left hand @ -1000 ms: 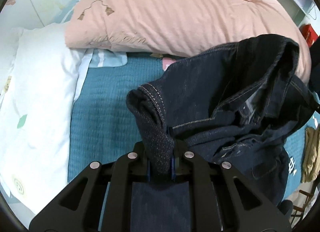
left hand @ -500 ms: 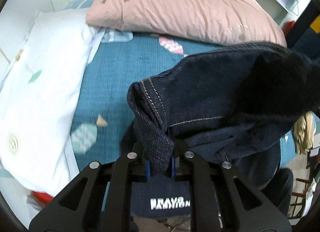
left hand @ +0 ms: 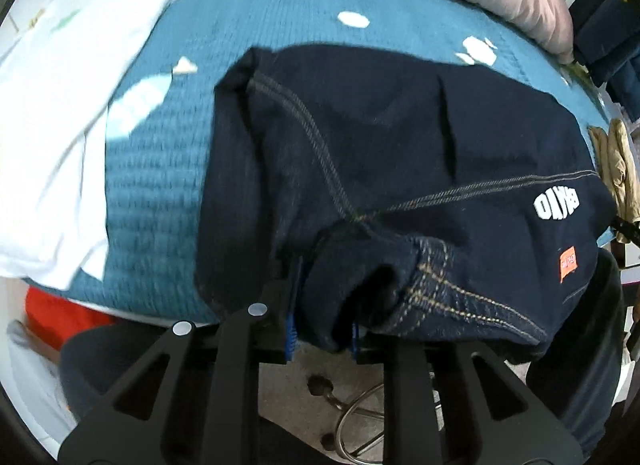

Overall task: Fold large clothes
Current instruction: 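Fold the hem up toward the collar with both tools and release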

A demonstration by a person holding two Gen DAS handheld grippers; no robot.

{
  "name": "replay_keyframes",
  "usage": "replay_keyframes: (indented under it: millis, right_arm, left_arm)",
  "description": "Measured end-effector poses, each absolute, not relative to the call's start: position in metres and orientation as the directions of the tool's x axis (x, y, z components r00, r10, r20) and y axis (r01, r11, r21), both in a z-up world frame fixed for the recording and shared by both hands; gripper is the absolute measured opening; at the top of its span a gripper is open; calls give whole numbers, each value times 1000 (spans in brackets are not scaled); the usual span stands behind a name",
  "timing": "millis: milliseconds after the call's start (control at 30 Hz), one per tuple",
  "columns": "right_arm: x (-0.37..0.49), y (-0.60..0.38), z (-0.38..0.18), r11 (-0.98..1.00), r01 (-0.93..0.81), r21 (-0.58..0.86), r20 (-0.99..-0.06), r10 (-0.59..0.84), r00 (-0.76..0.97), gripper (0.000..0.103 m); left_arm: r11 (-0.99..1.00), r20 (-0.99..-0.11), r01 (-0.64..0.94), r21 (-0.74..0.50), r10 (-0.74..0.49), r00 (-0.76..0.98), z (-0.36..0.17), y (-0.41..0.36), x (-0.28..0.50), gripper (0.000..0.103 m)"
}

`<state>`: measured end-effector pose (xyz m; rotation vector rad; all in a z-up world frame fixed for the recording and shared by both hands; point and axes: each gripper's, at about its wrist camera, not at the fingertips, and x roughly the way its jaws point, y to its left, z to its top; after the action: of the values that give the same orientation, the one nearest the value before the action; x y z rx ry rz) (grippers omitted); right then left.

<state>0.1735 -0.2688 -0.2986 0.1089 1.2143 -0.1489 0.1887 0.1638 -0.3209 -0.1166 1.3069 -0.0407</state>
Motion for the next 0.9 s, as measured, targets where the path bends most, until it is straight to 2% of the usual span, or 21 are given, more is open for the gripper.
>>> replay_keyframes:
  millis: [200, 300, 500, 600, 667, 700, 733, 800, 867, 900]
  right_arm:
    - [161, -278, -288, 986, 167, -12, -941, -68, 331, 9]
    - [163, -285, -273, 981, 192, 33, -932, -39, 361, 9]
    - [181, -277, -265, 984, 175, 40, -929, -28, 369, 10]
    - [186, -265, -273, 987, 141, 73, -930, 16, 367, 10]
    - [190, -255, -283, 990, 126, 68, -939, 20, 344, 10]
    - [192, -252, -287, 990, 123, 68, -942, 22, 335, 10]
    - [194, -248, -293, 990, 119, 71, -946, 29, 322, 10]
    - [198, -246, -301, 990, 120, 68, -952, 28, 305, 12]
    - [202, -247, -303, 989, 123, 76, -952, 35, 303, 19]
    - [205, -248, -302, 988, 127, 85, -950, 42, 309, 22]
  left_arm:
    - [987, -952, -79, -141, -113, 285, -319, 170, 188, 21]
    - [986, -939, -81, -145, -111, 326, -305, 176, 195, 21]
    - [992, -887, -112, -66, -7, 461, -250, 198, 219, 18]
    - [983, -916, -141, -121, -56, 398, -256, 209, 226, 19]
    - [989, -939, -126, -72, -25, 342, -272, 203, 222, 22]
    - [992, -945, -118, -44, -3, 327, -279, 200, 215, 30]
    - [993, -947, -120, -17, 22, 319, -283, 199, 207, 47]
    - [992, -947, -124, 6, 46, 319, -284, 203, 190, 67]
    - [991, -948, -135, -7, 36, 316, -282, 213, 175, 78]
    - [988, -952, -155, -22, 26, 305, -281, 219, 170, 92]
